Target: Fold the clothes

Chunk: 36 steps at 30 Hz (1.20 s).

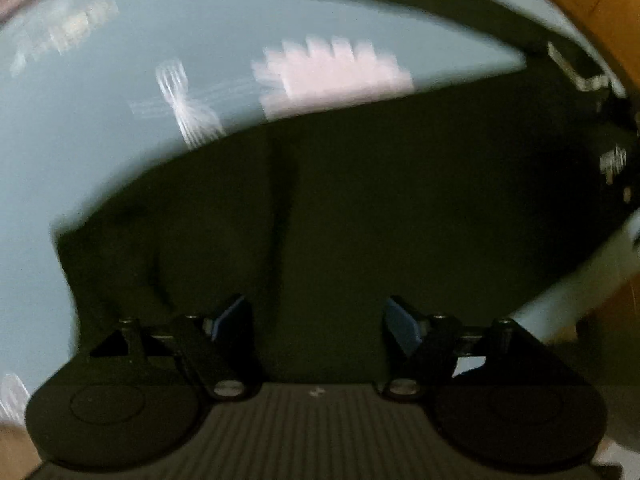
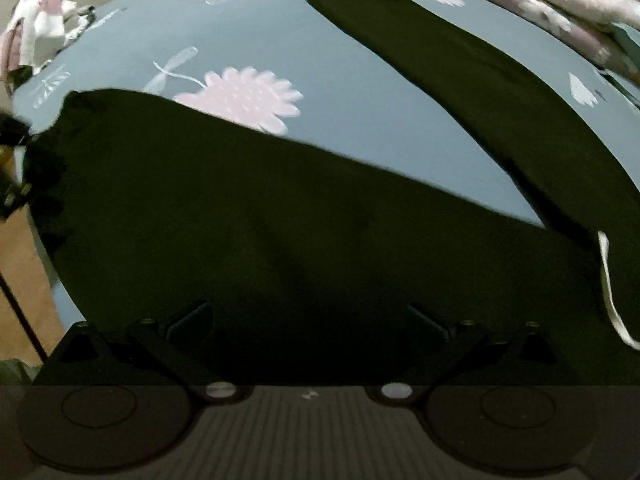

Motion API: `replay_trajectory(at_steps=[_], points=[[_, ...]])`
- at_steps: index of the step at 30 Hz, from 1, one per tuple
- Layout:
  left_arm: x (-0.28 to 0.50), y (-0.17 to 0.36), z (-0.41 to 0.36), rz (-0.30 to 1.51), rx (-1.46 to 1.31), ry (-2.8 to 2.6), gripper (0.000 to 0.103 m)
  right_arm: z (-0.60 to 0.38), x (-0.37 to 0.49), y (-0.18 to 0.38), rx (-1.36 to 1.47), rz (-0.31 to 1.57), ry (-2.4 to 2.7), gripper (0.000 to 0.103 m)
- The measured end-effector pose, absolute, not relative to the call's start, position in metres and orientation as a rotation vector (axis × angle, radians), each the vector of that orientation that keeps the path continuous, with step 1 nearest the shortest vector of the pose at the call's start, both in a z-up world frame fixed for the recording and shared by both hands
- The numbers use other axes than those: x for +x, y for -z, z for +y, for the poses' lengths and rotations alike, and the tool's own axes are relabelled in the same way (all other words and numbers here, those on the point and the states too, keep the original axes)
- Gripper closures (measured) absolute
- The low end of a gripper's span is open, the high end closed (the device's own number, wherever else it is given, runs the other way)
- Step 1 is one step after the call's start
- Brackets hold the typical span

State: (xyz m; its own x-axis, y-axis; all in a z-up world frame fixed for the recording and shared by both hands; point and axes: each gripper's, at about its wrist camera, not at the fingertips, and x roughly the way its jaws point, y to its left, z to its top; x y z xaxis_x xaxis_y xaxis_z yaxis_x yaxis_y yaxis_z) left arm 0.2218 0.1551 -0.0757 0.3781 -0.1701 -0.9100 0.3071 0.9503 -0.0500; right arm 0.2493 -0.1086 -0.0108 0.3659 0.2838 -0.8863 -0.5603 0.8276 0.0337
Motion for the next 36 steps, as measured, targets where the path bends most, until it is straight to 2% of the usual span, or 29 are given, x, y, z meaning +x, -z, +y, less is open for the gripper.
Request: replay_trajectory(at_steps=[6, 12, 17, 26, 29, 36], points=[[0.260, 0.099, 0.198, 1.134, 0.095, 0.238, 0.026, -0.078, 0.258, 0.009, -0.319, 1.053, -0.600, 0.000], [0.280, 0.094, 0.235, 1.108, 0.089, 0.193, 0.026, -0.069, 0.262, 0.007, -0.313, 1.059, -0.599, 0.000], [0.258, 0.074, 0.225, 1.105, 0.083, 0.252, 0.026, -0.062, 0.265, 0.006, -0.298, 1.060, -0.602, 0.000], [0.217, 0.099, 0.233, 1.237, 0.158, 0.239, 0.026, -0.057, 0.265, 0.010, -0.323, 1.060, -0.622, 0.000], [0.214, 0.092, 0.239, 1.244, 0.145, 0.219, 0.026, -0.060, 0.266, 0.012, -0.319, 1.074, -0.611, 0.000], [0.217, 0.073, 0.192, 1.172, 0.201, 0.366, 0.026, -0.059, 0.256, 0.013, -0.278, 1.095, -0.632, 0.000]])
